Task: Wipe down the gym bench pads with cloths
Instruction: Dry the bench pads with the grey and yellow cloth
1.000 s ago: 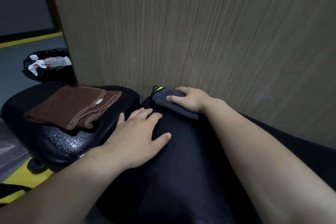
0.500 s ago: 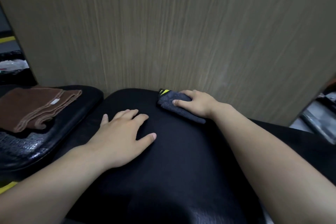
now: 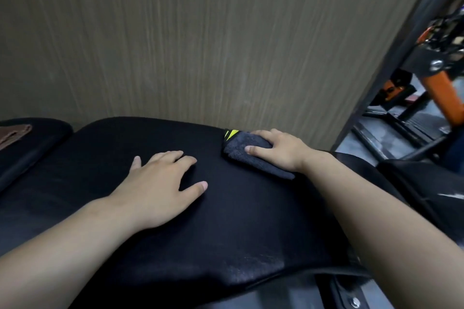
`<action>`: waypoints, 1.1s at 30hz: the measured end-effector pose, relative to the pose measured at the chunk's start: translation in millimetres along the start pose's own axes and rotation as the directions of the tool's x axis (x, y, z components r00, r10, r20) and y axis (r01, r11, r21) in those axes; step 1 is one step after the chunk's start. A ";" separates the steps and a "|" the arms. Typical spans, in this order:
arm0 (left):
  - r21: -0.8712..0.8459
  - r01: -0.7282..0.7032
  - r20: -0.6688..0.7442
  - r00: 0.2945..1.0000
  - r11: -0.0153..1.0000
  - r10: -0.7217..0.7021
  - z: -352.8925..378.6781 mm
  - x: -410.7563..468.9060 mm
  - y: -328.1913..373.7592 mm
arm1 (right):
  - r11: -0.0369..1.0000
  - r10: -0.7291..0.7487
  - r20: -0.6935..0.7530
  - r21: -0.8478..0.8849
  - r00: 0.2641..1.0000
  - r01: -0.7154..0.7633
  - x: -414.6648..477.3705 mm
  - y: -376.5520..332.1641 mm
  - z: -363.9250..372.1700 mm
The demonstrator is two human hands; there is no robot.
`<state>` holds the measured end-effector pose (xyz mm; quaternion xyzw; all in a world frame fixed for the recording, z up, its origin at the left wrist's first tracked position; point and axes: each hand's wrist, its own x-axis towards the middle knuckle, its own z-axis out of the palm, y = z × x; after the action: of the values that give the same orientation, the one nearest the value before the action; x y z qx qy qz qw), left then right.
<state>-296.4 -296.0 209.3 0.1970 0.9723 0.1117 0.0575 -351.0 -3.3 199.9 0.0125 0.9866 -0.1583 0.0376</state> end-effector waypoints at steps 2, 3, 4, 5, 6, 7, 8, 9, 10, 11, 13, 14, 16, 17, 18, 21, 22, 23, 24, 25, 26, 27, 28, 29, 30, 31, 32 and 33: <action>0.006 0.003 0.009 1.000 1.000 -0.003 2.9 2.2 9.6 | 1.000 0.004 0.015 -0.015 1.000 -0.004 -11.5 22.0 -7.9; 0.012 0.008 0.012 1.000 1.000 -0.008 4.2 2.8 12.6 | 1.000 0.009 0.022 -0.021 1.000 -0.008 -17.2 33.6 -11.8; 0.017 0.013 0.014 1.000 1.000 -0.014 5.4 3.0 14.5 | 1.000 0.017 0.025 -0.025 1.000 -0.017 -22.9 45.1 -15.8; 0.020 0.019 0.015 1.000 1.000 -0.019 6.6 3.0 15.3 | 0.999 0.029 0.024 -0.032 0.999 -0.028 -28.3 56.1 -19.8; 0.023 0.023 0.016 1.000 0.999 -0.024 7.3 2.8 15.3 | 0.998 0.042 0.022 -0.041 0.999 -0.041 -32.5 67.8 -23.1; 0.027 0.027 0.017 0.999 0.999 -0.027 7.9 2.3 15.0 | 0.997 0.059 0.020 -0.051 0.998 -0.058 -36.2 78.3 -26.3; 0.027 0.027 0.016 0.999 0.999 -0.028 8.0 1.8 14.6 | 0.995 0.081 0.016 -0.054 0.997 -0.080 -39.2 88.8 -29.5; 0.023 0.028 0.013 1.000 0.999 -0.028 8.4 1.0 14.1 | 0.993 0.107 0.008 -0.052 0.994 -0.106 -41.6 98.0 -32.5; 0.016 0.030 0.009 1.000 0.999 -0.030 8.5 0.1 13.7 | 0.990 0.133 0.002 -0.039 0.991 -0.132 -43.2 106.4 -35.1; 0.012 0.031 0.004 1.000 0.999 -0.031 8.9 -0.8 13.6 | 0.988 0.155 0.000 -0.021 0.988 -0.155 -45.1 113.1 -37.9; 0.004 0.035 -0.004 0.999 0.999 -0.035 9.8 -2.5 14.3 | 0.981 0.194 -0.002 0.021 0.981 -0.194 -49.2 124.9 -42.5; -0.003 0.039 -0.007 0.999 0.999 -0.039 10.3 -3.4 14.9 | 0.977 0.211 -0.009 0.046 0.977 -0.210 -51.2 130.8 -44.2; -0.030 0.042 -0.011 0.999 0.999 -0.042 10.9 -5.5 16.8 | 0.963 0.254 -0.017 0.103 0.967 -0.251 -57.6 141.4 -47.3; -0.048 0.039 -0.012 0.999 0.998 -0.039 11.1 -6.6 18.4 | 0.952 0.277 -0.019 0.139 0.961 -0.272 -61.4 146.4 -49.0; -0.067 0.030 -0.013 0.999 0.997 -0.031 11.0 -7.9 20.9 | 0.941 0.304 -0.022 0.161 0.952 -0.296 -65.2 150.9 -50.1; -0.099 -0.026 -0.026 0.999 0.995 0.023 12.1 -11.9 33.1 | 0.930 0.344 -0.059 0.162 0.937 -0.331 -79.1 156.6 -47.7; -0.102 -0.045 -0.030 0.999 0.994 0.043 13.0 -13.2 38.3 | 0.930 0.349 -0.084 0.151 0.933 -0.335 -84.5 156.8 -45.3; -0.103 -0.063 -0.029 0.998 0.993 0.060 14.3 -14.2 43.3 | 0.930 0.354 -0.105 0.143 0.929 -0.338 -90.7 155.4 -43.4; -0.104 -0.080 -0.025 0.997 0.991 0.078 15.8 -14.9 48.5 | 0.926 0.367 -0.115 0.139 0.923 -0.351 -97.9 153.7 -41.2; -0.107 -0.094 -0.020 0.995 0.990 0.093 17.8 -15.5 53.7 | 0.922 0.378 -0.123 0.136 0.918 -0.362 -106.2 151.4 -39.0; -0.111 -0.108 -0.016 0.994 0.988 0.107 20.0 -15.7 58.8 | 0.921 0.384 -0.132 0.134 0.914 -0.367 -115.0 149.1 -36.9; -0.115 -0.123 -0.011 0.992 0.986 0.122 22.3 -15.9 64.0 | 0.920 0.388 -0.144 0.126 0.910 -0.372 -124.5 146.9 -34.7; -0.118 -0.136 -0.006 0.991 0.984 0.136 25.0 -16.0 69.4 | 0.919 0.391 -0.159 0.117 0.907 -0.376 -134.6 143.9 -32.4; -0.115 -0.147 0.001 0.989 0.982 0.148 27.9 -16.1 74.6 | 0.921 0.388 -0.180 0.107 0.904 -0.374 -145.2 139.8 -30.6; -0.104 -0.155 0.006 0.988 0.982 0.157 31.0 -16.2 79.3 | 0.924 0.383 -0.200 0.099 0.902 -0.370 -156.2 134.7 -29.1; -0.088 -0.159 0.012 0.987 0.983 0.161 34.0 -16.0 83.2 | 0.926 0.378 -0.216 0.092 0.900 -0.366 -167.2 129.0 -27.1; -0.072 -0.159 0.013 0.987 0.985 0.160 36.6 -15.8 86.3 | 0.928 0.371 -0.225 0.086 0.901 -0.361 -177.8 124.6 -24.7; -0.063 -0.154 0.010 0.988 0.986 0.155 38.7 -15.4 88.3 | 0.931 0.364 -0.230 0.079 0.903 -0.355 -188.1 121.1 -21.8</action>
<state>-243.6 -215.4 194.0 0.2708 0.9497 0.1446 0.0621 -160.6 116.2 197.5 0.2138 0.9616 -0.1634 -0.0537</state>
